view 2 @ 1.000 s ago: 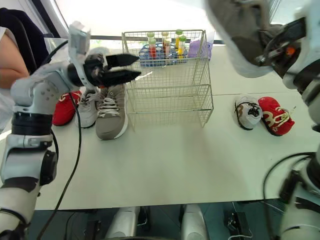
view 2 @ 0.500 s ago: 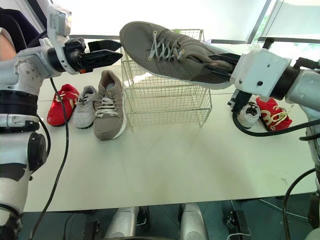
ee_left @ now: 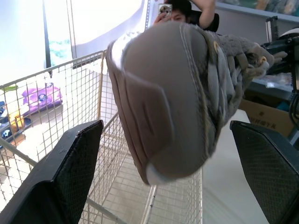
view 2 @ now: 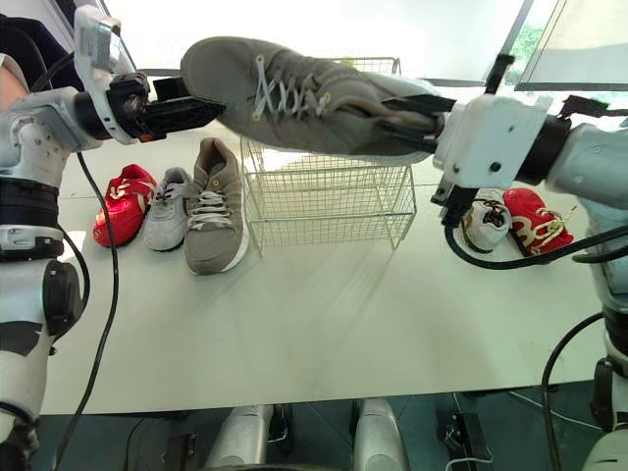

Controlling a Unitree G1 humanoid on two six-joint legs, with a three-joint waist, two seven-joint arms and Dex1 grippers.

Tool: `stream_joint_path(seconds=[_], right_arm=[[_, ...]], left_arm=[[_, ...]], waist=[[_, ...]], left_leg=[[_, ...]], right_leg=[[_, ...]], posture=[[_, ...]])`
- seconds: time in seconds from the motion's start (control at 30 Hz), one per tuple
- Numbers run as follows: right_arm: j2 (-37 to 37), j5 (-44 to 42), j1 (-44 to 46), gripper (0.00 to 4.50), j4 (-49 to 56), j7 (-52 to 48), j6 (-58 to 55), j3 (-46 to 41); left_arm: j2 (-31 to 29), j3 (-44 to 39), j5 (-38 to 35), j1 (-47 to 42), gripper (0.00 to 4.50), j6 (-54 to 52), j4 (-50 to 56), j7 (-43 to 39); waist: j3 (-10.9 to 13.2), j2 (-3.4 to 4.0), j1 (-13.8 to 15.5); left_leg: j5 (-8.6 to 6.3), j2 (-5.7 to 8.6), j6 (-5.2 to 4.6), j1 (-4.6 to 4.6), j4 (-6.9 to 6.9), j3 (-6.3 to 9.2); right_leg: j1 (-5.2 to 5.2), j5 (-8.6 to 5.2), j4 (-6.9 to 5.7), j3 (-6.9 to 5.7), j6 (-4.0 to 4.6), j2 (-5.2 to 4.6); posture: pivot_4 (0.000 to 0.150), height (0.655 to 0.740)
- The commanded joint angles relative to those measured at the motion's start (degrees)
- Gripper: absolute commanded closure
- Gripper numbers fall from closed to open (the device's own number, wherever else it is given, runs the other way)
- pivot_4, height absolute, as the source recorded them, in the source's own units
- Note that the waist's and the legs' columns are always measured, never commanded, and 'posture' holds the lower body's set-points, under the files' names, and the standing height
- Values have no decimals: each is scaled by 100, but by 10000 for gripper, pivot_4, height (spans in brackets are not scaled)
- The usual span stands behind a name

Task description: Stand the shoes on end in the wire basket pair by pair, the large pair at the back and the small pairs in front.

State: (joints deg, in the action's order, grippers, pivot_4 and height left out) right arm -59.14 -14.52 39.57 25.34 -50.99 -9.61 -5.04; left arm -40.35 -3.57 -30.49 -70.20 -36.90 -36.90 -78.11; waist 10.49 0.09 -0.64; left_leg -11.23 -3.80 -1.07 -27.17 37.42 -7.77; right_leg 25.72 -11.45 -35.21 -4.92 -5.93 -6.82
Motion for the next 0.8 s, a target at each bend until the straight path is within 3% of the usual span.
stream_joint_path(seconds=[0.03,0.1,0.2,0.33,0.43,0.5,0.7,0.73,0.8], right_arm=[[76,65,214,43307,240,16,199,-56],[116,154,250,43307,226,4,288,32],[138,292,349,43308,108,18,392,43],[110,382,467,43308,-50,-23,474,-21],[67,446,506,43308,-163,-44,542,-68],[44,412,492,33494,-238,-40,417,-141],[486,-1260,-141,3714,-193,615,-2087,-1301],[569,-1504,-207,83,-201,773,-2427,-1486],[1036,-2311,-495,83,-277,1318,-3284,-2078]], left_arm=[[22,-168,23,-308,0,102,-20,-6],[34,-89,45,-277,0,51,12,-108],[4,-25,26,-177,7734,-106,110,-297],[-15,-25,-13,-119,27372,-240,237,-439],[-8,-32,-42,-82,36948,-314,307,-456],[44,-123,-149,-62,38388,-460,352,-395],[422,-969,-772,29,38390,-1127,618,433],[462,-1064,-842,60,38390,-1205,687,540],[607,-1359,-1110,198,38390,-1427,946,863]], waist=[[0,0,5],[0,-1,3],[0,0,-1],[0,-1,-6],[0,0,3],[0,0,4],[-2,-3,24],[-2,-3,17],[-3,-5,6]], left_leg=[[0,0,0,0,0,0],[0,0,0,-2,4,0],[0,0,0,-2,6,-1],[0,0,0,-1,6,-1],[0,0,0,-1,9,0],[0,0,0,-3,15,0],[-6,-5,-10,-9,58,13],[-8,-5,-14,-9,63,14],[-9,-5,-16,-8,64,14]], right_leg=[[0,0,0,0,-1,0],[-1,1,0,0,-1,0],[-1,1,-2,0,-2,0],[0,1,-5,0,-2,0],[0,1,-8,0,-3,0],[0,1,-11,0,-3,0],[-21,1,-22,-9,-3,0],[-24,1,-22,-9,-3,0],[-25,2,-22,-9,-3,-1]], posture=[[1500,7400],[1500,7400],[1500,7400],[1500,7400],[1500,7400],[1500,7400],[1500,7400],[1500,7400],[1500,7400]])
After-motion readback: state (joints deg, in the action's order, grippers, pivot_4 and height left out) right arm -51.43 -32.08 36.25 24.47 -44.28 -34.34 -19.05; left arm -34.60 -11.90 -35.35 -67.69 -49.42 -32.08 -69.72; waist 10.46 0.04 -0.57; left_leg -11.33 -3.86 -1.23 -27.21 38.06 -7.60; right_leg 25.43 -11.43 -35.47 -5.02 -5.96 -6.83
